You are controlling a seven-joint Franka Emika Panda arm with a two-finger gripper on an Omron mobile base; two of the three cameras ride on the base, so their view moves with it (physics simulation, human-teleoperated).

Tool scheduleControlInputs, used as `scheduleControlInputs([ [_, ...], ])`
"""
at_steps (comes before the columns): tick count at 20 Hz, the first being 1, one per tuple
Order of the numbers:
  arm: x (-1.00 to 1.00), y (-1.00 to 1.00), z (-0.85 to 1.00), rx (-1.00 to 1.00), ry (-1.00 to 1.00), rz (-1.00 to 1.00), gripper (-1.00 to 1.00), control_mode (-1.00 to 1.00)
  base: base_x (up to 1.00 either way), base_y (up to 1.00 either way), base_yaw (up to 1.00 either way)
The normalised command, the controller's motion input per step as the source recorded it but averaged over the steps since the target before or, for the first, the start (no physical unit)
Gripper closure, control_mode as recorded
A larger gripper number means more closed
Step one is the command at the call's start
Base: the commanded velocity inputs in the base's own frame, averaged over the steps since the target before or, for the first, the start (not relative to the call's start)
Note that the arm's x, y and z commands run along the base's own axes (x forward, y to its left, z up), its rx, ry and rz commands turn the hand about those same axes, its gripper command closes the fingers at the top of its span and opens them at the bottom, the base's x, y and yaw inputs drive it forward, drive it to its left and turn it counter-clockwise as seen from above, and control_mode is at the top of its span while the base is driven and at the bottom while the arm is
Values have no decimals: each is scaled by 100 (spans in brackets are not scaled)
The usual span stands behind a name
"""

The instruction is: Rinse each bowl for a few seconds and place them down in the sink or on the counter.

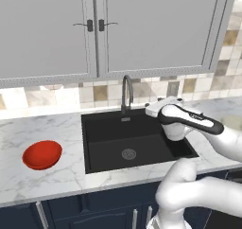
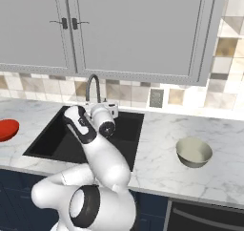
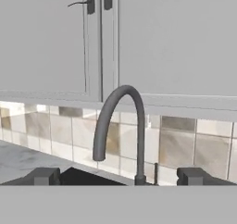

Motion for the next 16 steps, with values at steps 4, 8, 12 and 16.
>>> scheduleControlInputs([
  [4, 24, -1, -25, 0, -1, 6, -100, -100, 0, 0, 0],
  [8, 30, 0, -21, 0, -3, 7, -100, -100, 0, 0, 0],
  [12, 38, 0, -12, 0, -2, 5, -100, -100, 0, 0, 0],
  [16, 39, 0, -7, 0, -1, 2, -100, -100, 0, 0, 0],
])
